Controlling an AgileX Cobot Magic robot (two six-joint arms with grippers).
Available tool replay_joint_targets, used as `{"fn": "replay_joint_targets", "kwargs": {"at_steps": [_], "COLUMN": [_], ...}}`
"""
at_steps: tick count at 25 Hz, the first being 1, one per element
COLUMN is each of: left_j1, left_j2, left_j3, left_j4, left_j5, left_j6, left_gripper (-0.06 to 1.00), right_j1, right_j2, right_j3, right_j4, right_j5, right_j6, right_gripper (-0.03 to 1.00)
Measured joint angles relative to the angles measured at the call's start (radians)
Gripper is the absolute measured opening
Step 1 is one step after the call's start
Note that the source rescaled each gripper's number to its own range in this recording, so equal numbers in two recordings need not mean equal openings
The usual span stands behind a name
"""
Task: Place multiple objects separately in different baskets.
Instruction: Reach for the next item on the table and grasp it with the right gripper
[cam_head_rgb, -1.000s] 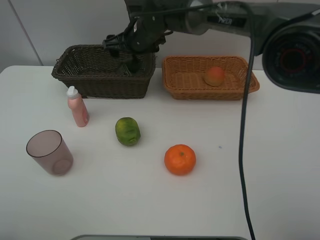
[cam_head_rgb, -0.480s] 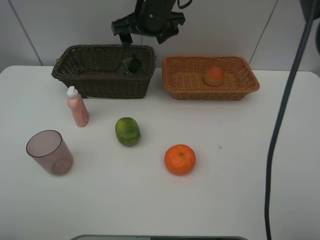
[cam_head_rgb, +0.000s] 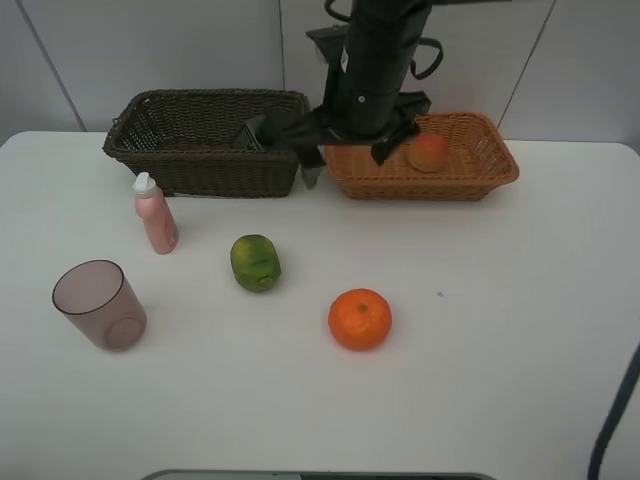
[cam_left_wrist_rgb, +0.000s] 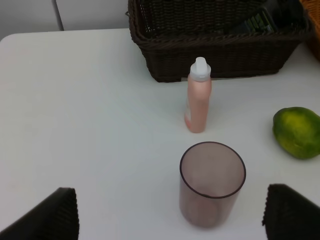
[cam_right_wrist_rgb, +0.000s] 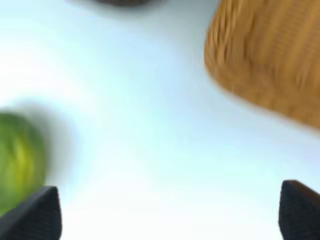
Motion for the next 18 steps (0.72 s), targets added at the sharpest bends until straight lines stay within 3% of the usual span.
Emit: {"fn": "replay_joint_targets", "kwargs": {"at_steps": [8,13,18], "left_j1": [0.0,0.0,0.0], "left_j2": [0.0,0.0,0.0], "left_j3": [0.0,0.0,0.0], "left_j4": [0.0,0.0,0.0], "left_j5": [0.0,0.0,0.0], "left_j6": [0.0,0.0,0.0], "left_gripper": [0.95,0.95,0.95], "right_j1": [0.0,0.005,0.019], "right_j2": [-0.115,-0.116,-0.117], "right_j3": [0.365,0.444,0.486], "right_j4": [0.023,0.063,0.07], "right_j5": [-0.109,-0.161,-0.197], "right_j6": [0.103,0.154,0.299], "right_gripper": [0.87,0.87,0.87]}}
